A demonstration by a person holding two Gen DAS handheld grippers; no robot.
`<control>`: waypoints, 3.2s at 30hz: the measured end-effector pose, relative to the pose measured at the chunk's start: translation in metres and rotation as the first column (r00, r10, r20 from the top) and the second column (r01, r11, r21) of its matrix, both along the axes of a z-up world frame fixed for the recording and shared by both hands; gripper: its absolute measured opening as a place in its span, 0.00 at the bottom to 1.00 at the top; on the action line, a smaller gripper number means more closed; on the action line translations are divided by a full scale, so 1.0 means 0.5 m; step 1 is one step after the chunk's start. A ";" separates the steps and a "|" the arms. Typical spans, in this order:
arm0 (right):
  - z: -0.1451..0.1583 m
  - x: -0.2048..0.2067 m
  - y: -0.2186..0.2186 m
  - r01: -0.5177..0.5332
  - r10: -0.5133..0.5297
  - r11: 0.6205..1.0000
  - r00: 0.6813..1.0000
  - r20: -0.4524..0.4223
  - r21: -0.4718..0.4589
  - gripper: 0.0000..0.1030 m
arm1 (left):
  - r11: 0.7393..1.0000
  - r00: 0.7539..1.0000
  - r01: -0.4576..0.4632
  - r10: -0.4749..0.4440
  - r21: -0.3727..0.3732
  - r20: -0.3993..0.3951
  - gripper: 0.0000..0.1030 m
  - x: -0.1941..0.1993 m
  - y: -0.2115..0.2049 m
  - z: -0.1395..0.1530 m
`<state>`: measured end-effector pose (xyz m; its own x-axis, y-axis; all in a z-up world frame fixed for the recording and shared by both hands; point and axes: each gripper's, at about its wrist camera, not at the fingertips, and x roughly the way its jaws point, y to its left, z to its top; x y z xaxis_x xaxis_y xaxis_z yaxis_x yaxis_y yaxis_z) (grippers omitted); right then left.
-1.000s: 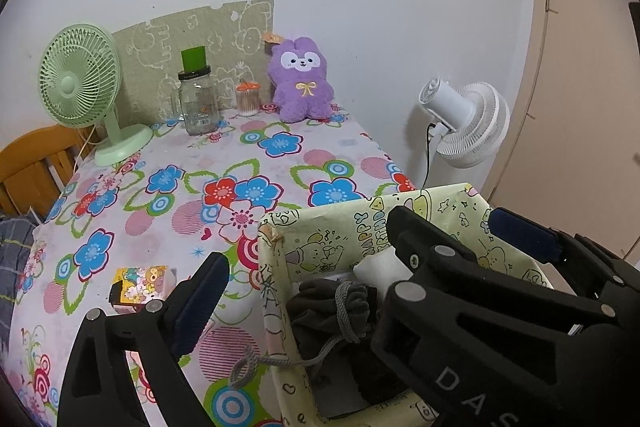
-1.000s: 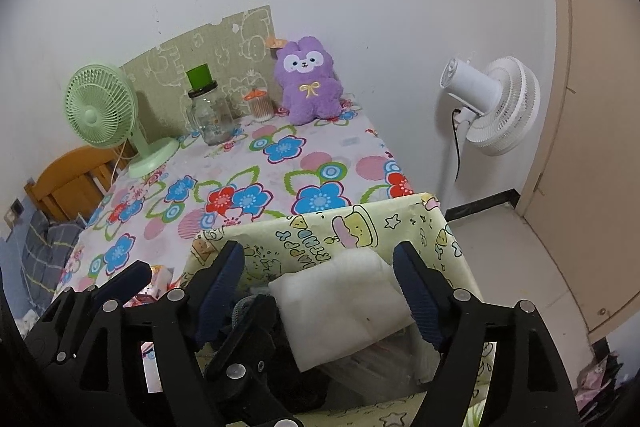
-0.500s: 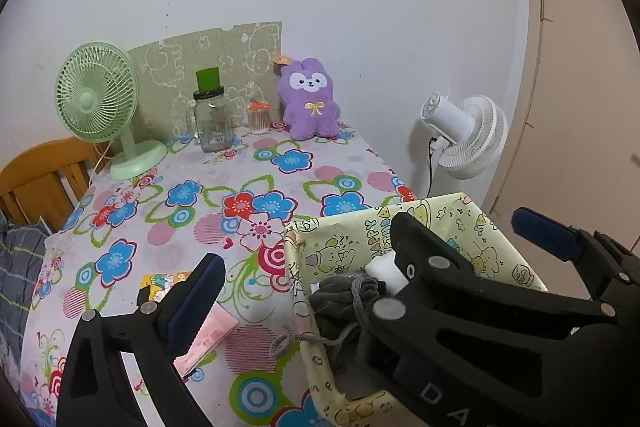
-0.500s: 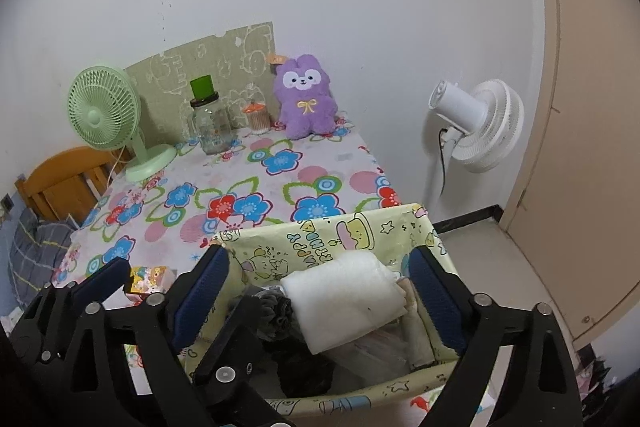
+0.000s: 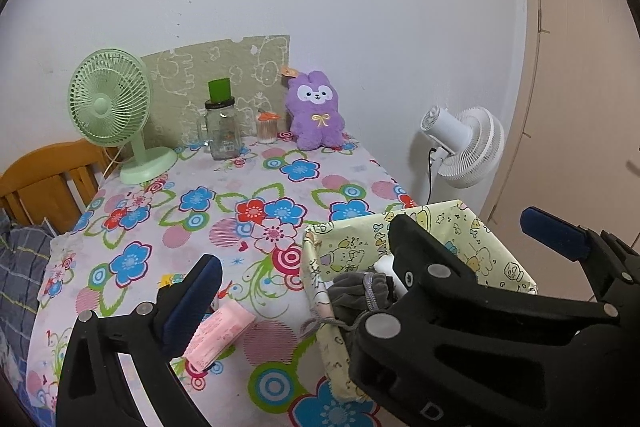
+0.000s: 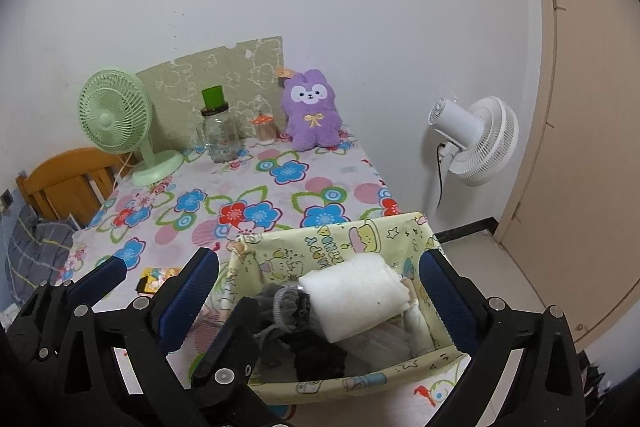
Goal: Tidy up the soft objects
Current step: 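Withdraw both tools from the box and move toward the pink packet and snack box, then grasp the pink packet with the right tool while the left grasps the yellow snack box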
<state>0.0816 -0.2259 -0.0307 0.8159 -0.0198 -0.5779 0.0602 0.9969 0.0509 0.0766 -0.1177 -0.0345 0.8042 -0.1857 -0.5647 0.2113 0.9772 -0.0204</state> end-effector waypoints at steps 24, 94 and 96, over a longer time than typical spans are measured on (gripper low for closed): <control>0.031 -0.053 0.101 -0.064 0.063 0.998 0.998 0.029 0.005 0.99 | 0.999 0.998 -0.046 0.045 0.017 0.054 1.00 -0.062 0.097 0.034; -0.244 0.101 0.342 -0.218 0.229 0.973 0.932 -0.282 0.069 0.82 | 0.982 0.960 -0.166 0.182 0.091 -0.213 1.00 0.047 0.333 -0.207; -0.254 0.108 0.346 -0.217 0.228 0.974 0.927 -0.297 0.069 0.80 | 0.982 0.957 -0.168 0.184 0.091 -0.224 1.00 0.053 0.337 -0.215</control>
